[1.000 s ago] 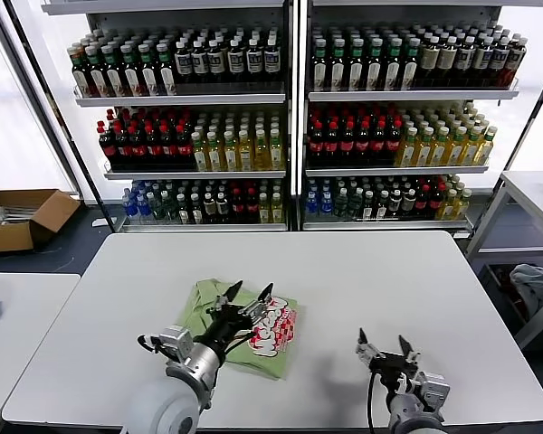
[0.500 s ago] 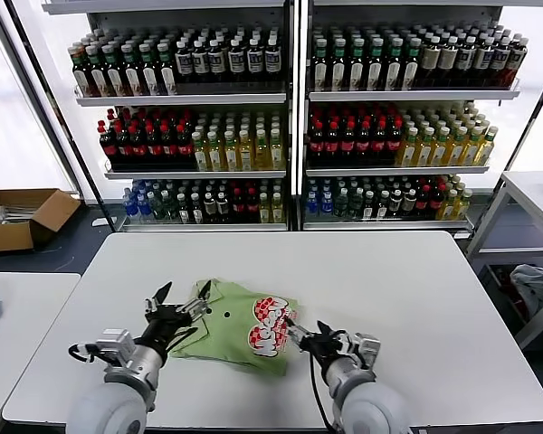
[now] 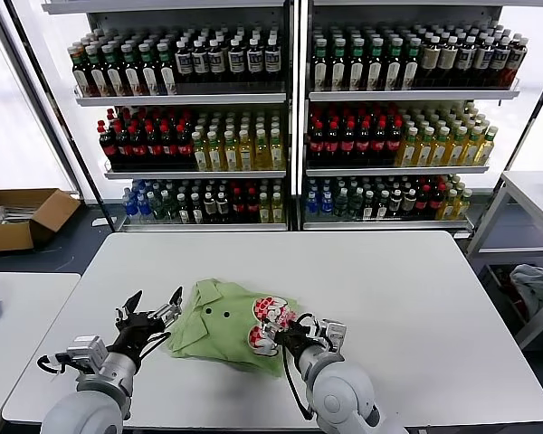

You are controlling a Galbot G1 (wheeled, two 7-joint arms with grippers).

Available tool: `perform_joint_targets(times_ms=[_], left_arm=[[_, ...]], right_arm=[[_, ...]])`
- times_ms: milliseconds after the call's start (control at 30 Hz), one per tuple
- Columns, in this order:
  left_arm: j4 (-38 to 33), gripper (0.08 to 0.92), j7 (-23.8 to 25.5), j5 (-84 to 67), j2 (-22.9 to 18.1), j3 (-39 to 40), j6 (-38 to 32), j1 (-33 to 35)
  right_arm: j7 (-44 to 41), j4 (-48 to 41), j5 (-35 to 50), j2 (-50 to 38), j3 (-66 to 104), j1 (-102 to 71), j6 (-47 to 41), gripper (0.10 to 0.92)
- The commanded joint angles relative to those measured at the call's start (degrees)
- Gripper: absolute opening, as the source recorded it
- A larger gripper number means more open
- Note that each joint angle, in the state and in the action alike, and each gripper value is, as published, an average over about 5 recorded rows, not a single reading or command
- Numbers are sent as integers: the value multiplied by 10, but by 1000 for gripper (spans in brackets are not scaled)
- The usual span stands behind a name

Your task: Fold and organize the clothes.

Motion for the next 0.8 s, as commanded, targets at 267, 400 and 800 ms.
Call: perform_joint_targets(times_ms=[267, 400, 800], left_arm=[[-4, 823, -5, -8, -3, -9, 5, 16], [-9, 823, -6, -9, -4, -7, 7, 15], [-20, 823, -8, -14, -7, -10, 8, 27]], right_arm=[[21, 34, -29, -10, 10, -17, -4, 764], [23, 10, -42, 1, 0, -14, -4, 770], [33, -10, -49, 7, -3, -19, -4, 660]])
